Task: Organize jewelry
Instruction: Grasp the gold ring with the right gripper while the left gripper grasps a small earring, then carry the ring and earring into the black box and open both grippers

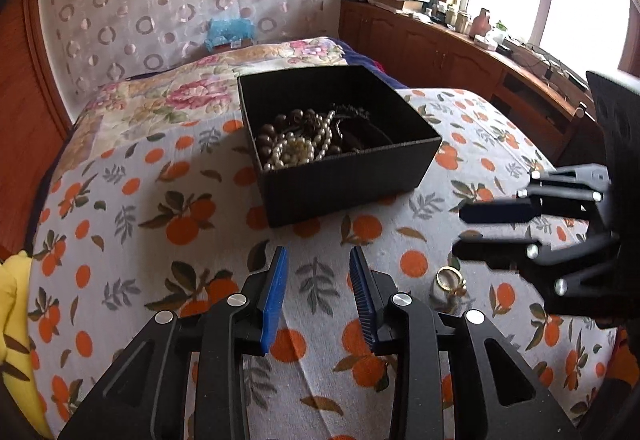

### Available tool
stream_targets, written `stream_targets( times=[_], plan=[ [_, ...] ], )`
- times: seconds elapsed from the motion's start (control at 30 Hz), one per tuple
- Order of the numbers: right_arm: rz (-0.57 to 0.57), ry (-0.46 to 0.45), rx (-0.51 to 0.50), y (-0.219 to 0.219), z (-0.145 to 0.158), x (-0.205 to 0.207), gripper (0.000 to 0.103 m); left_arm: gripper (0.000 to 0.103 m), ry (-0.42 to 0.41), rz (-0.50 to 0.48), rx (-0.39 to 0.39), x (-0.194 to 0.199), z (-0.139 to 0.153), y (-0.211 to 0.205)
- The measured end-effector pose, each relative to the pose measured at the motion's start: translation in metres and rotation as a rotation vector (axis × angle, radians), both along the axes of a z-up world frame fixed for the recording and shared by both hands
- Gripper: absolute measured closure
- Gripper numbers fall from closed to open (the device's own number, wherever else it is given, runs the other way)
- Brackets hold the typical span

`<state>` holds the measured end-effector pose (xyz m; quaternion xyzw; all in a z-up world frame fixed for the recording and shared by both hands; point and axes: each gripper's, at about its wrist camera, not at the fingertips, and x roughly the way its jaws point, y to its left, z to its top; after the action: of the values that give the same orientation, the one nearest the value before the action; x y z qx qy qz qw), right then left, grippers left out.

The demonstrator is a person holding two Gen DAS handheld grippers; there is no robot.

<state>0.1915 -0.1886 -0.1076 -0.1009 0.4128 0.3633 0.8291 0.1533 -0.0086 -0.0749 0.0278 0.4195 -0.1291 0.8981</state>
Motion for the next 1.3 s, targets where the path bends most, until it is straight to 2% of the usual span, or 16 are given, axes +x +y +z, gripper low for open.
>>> stream_targets(
  times=[0.2,0.43,0.5,0.57,0.67,0.93,1.07,1.1,1.27,1.3],
  plan=[
    [0.029,0.021,-0.039,0.009,-0.015,-0.013,0.071,0.073,0.018,0.004,0.001,-0.004,-0.005,0.001],
    [0.037,-0.017,-0.105,0.020,-0.018,-0.017,0.071,0.072,0.019,0.010,-0.001,-0.010,-0.006,0.001],
    [0.044,-0.035,-0.128,0.022,-0.019,-0.019,0.071,0.068,0.017,0.011,-0.004,-0.011,-0.006,0.001],
    [0.046,-0.055,-0.151,0.024,-0.019,-0.020,0.079,0.065,0.013,0.008,-0.005,-0.012,-0.005,0.000],
    [0.032,-0.027,-0.125,0.017,-0.018,-0.016,0.082,0.065,0.005,0.001,-0.002,-0.015,-0.004,-0.002],
    [-0.048,-0.034,-0.088,-0.009,-0.011,-0.008,0.082,0.062,-0.002,-0.045,-0.032,-0.019,-0.002,-0.018],
    [-0.070,-0.037,-0.082,-0.017,-0.010,-0.004,0.082,0.062,0.006,-0.067,-0.011,-0.018,-0.009,-0.030],
    [-0.074,-0.039,-0.081,-0.018,-0.009,-0.004,0.082,0.062,0.009,-0.070,-0.008,-0.018,-0.010,-0.031],
    [-0.079,-0.039,-0.075,-0.019,-0.008,-0.002,0.082,0.083,0.025,-0.067,0.022,-0.016,-0.019,-0.037],
    [-0.078,-0.040,-0.075,-0.019,-0.008,-0.002,0.082,0.084,0.024,-0.066,0.023,-0.016,-0.019,-0.037]
  ],
)
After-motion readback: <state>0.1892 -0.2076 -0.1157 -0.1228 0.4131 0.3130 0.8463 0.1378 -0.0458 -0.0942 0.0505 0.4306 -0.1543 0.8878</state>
